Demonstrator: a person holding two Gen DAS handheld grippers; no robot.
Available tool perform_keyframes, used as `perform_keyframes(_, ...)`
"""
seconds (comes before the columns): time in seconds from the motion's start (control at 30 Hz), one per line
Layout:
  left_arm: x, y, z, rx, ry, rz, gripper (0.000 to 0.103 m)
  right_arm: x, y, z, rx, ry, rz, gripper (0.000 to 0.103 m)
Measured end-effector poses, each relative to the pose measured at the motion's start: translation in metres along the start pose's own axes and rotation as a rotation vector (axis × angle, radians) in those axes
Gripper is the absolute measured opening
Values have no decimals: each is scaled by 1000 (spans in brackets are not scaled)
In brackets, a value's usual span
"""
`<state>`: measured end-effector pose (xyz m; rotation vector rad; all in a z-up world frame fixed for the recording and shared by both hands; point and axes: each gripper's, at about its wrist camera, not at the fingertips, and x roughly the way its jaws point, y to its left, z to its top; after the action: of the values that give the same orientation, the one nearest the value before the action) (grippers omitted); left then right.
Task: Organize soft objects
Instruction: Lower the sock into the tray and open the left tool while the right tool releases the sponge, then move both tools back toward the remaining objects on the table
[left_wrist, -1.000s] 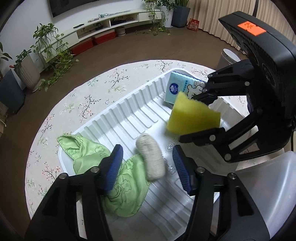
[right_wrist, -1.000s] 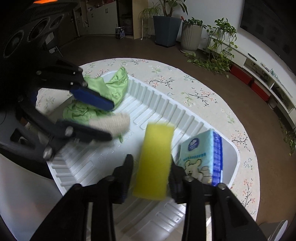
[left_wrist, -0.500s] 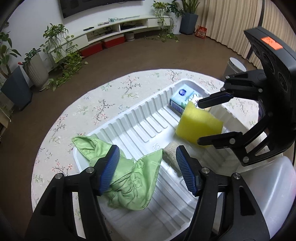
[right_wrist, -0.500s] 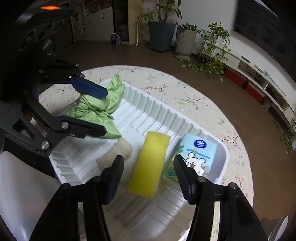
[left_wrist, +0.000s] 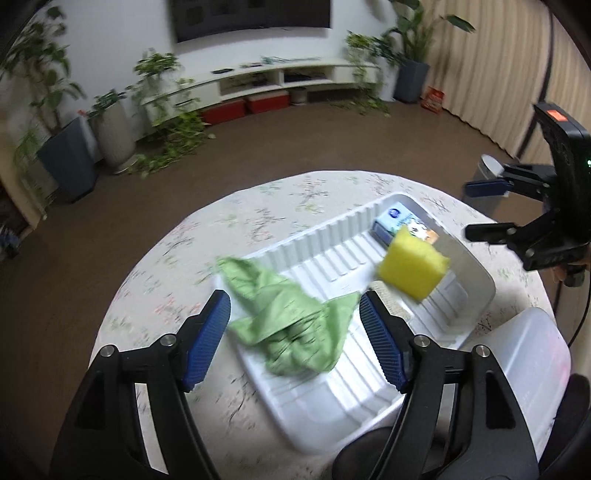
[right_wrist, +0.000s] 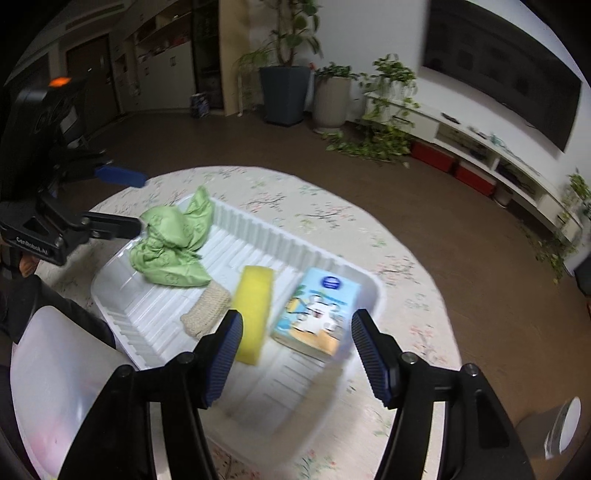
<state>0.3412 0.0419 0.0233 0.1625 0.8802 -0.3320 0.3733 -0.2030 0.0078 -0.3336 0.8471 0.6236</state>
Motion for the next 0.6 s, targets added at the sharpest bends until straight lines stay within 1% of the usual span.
perform_keyframes(0.03,-7,5,-4,-25,-14,18,71,-6,-4,-2,14,-6,-13,66)
perform_keyframes(0.13,-26,17,-18,-79,-42,41,71,-20,-15,-9,50,-17,-39,66)
perform_keyframes(0.3,-63,27,-52,-173,-84,97,73,-54,-29,-29,113,-38,-77,67)
perform_keyframes(0.4,-83,25,-78,-206,-96,137,73,-79,-34,-45,160,-57,-99,68)
perform_keyframes(0.53,-110,11,-113,-230,-118,157,73,-110,-30,-71,205,-83,-114,71)
perform_keyframes(0.6,-121,1,-132,-253,-129,151,77,-124,-24,-86,225,-93,-107,71)
